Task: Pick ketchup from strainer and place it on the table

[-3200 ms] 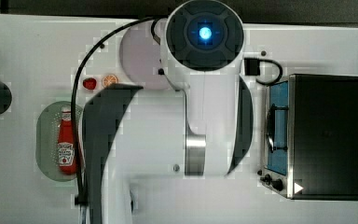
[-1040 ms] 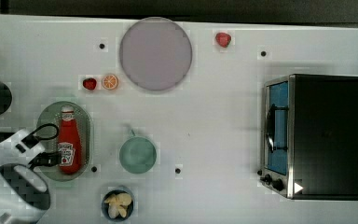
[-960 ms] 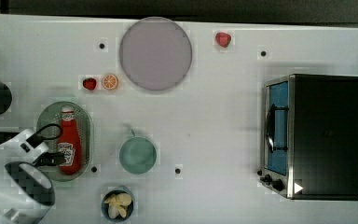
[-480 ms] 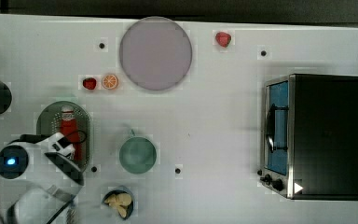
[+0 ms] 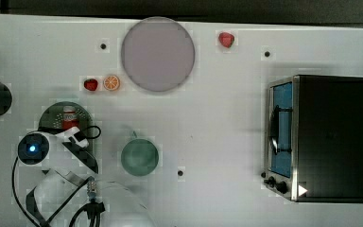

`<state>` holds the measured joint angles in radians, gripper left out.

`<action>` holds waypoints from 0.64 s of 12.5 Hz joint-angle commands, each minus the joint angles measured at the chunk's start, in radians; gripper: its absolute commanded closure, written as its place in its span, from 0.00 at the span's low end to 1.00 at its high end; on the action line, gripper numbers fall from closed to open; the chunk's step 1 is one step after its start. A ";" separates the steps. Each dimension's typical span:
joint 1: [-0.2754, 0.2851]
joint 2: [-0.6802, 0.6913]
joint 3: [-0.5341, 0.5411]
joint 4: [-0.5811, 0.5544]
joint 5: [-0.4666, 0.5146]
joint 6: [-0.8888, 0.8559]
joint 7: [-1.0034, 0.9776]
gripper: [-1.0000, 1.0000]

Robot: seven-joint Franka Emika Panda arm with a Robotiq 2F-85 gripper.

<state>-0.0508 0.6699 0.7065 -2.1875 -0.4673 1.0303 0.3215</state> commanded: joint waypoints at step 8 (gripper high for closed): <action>0.009 -0.122 0.084 0.036 -0.006 -0.042 0.063 0.40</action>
<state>-0.0397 0.6260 0.7402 -2.1699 -0.4749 0.9995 0.3325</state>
